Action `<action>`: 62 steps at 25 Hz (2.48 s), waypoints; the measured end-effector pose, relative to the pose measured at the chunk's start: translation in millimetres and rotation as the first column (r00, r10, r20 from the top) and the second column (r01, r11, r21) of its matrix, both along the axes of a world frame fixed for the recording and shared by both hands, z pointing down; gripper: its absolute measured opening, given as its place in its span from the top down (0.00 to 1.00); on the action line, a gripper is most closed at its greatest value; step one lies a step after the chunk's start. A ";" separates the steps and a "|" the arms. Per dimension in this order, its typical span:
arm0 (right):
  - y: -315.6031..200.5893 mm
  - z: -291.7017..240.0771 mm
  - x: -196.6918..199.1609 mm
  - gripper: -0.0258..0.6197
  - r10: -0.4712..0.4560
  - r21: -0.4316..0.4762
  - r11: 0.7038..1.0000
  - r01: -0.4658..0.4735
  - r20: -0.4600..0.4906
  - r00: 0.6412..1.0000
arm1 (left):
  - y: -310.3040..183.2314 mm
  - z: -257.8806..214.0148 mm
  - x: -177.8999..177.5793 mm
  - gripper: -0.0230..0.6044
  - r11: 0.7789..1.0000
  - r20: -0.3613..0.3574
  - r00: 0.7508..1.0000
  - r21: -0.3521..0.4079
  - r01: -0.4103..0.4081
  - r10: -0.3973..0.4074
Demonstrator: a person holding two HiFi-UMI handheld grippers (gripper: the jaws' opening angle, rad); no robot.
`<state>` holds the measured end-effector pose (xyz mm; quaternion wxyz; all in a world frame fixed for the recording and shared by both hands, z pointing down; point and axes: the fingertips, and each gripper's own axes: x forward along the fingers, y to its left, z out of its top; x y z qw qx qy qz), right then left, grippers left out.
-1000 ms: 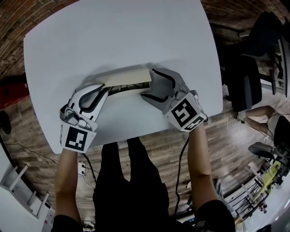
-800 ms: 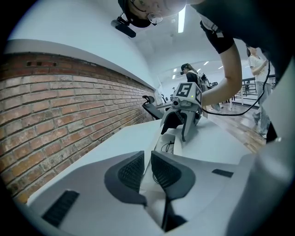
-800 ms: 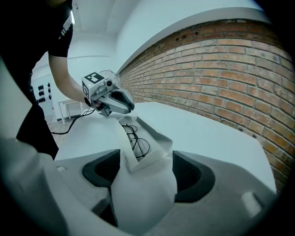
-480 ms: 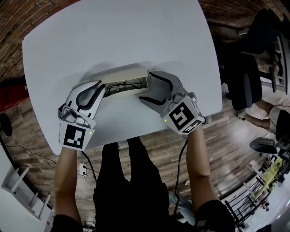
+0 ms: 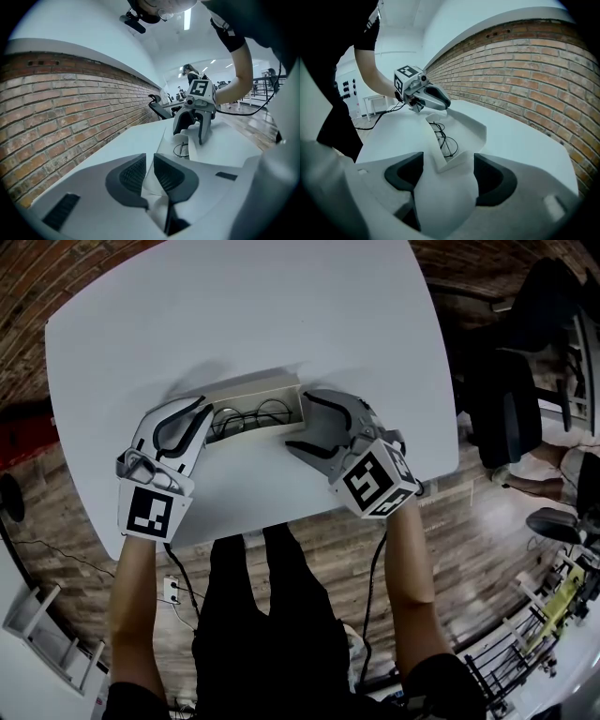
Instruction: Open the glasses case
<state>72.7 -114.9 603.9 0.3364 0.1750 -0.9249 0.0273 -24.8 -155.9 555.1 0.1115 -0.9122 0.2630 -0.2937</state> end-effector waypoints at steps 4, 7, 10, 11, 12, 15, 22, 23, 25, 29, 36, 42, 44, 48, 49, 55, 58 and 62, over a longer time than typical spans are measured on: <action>0.5 0.9 -0.5 0.44 -0.001 0.001 1.000 0.001 0.000 1.000 | -3.9 0.9 -0.7 0.90 1.000 -0.006 1.000 0.002 0.000 0.000; 0.2 1.5 -0.3 0.44 -0.001 -0.001 1.000 0.001 0.002 1.000 | -8.3 1.7 -0.4 0.90 1.000 -0.003 1.000 0.003 0.005 -0.005; -0.4 1.1 0.3 0.44 0.000 -0.001 1.000 0.000 0.001 1.000 | -13.9 1.2 0.5 0.90 1.000 -0.001 1.000 0.007 0.009 -0.009; -0.5 1.0 0.3 0.44 -0.001 -0.002 1.000 0.001 0.001 1.000 | -15.8 1.3 0.3 0.90 1.000 0.000 1.000 0.008 0.010 -0.010; -0.6 0.9 0.3 0.44 -0.001 -0.002 1.000 0.001 0.000 1.000 | -17.9 1.5 0.2 0.90 1.000 0.001 1.000 0.009 0.011 -0.011; -0.8 0.8 0.7 0.44 -0.002 -0.003 1.000 0.002 0.002 1.000 | -24.1 2.4 0.5 0.90 1.000 0.009 1.000 0.014 0.008 -0.008; 1.1 0.4 1.1 0.44 0.000 -0.002 1.000 0.000 0.007 1.000 | -29.4 5.6 0.2 0.90 1.000 0.019 1.000 0.010 0.011 -0.011; 1.0 0.3 1.3 0.44 0.001 -0.001 1.000 -0.001 0.007 1.000 | -30.3 5.9 0.4 0.90 1.000 0.016 1.000 0.009 0.013 -0.013; 0.9 0.3 1.4 0.44 0.004 -0.001 1.000 -0.004 0.008 1.000 | -31.6 6.1 0.5 0.90 1.000 0.009 1.000 0.008 0.019 -0.019; -0.9 -2.1 2.0 0.44 0.025 0.002 1.000 -0.025 0.021 0.999 | -32.5 5.2 -0.1 0.89 1.000 0.000 1.000 0.004 0.025 -0.025; 3.2 -15.7 17.3 0.44 0.162 -0.029 0.987 -0.159 0.136 0.977 | -23.9 -9.2 1.5 0.82 1.000 -0.083 0.996 -0.008 -0.018 0.017; 10.2 -29.2 19.7 0.44 0.253 -0.055 0.967 -0.247 0.200 0.947 | -6.6 -21.1 -3.0 0.82 1.000 -0.085 0.996 -0.018 -0.013 0.011; 14.1 -33.5 19.5 0.44 0.268 -0.056 0.964 -0.262 0.202 0.942 | -4.8 -24.2 -2.3 0.82 1.000 -0.093 0.996 -0.019 0.002 -0.004; 35.7 -48.2 12.2 0.44 0.313 -0.088 0.950 -0.301 0.235 0.920 | 7.1 -29.1 -3.9 0.82 0.999 -0.107 0.994 -0.040 0.030 -0.034; 41.2 -52.6 9.8 0.44 0.324 -0.095 0.946 -0.310 0.243 0.914 | 8.9 -30.7 -5.4 0.82 0.998 -0.119 0.992 -0.044 0.045 -0.050; 76.8 -73.5 -4.0 0.44 0.339 -0.116 0.940 -0.320 0.226 0.913 | 31.4 -29.1 -25.8 0.83 0.964 -0.229 0.942 -0.160 0.213 -0.246; 85.6 -89.5 -10.6 0.44 0.371 -0.138 0.928 -0.347 0.239 0.897 | 41.7 -39.9 -35.6 0.90 0.957 -0.252 0.927 -0.162 0.242 -0.277; 92.2 -117.5 -16.4 0.44 0.385 -0.127 0.923 -0.364 0.249 0.889 | 59.5 -65.5 -52.7 0.93 0.947 -0.285 0.906 -0.164 0.276 -0.313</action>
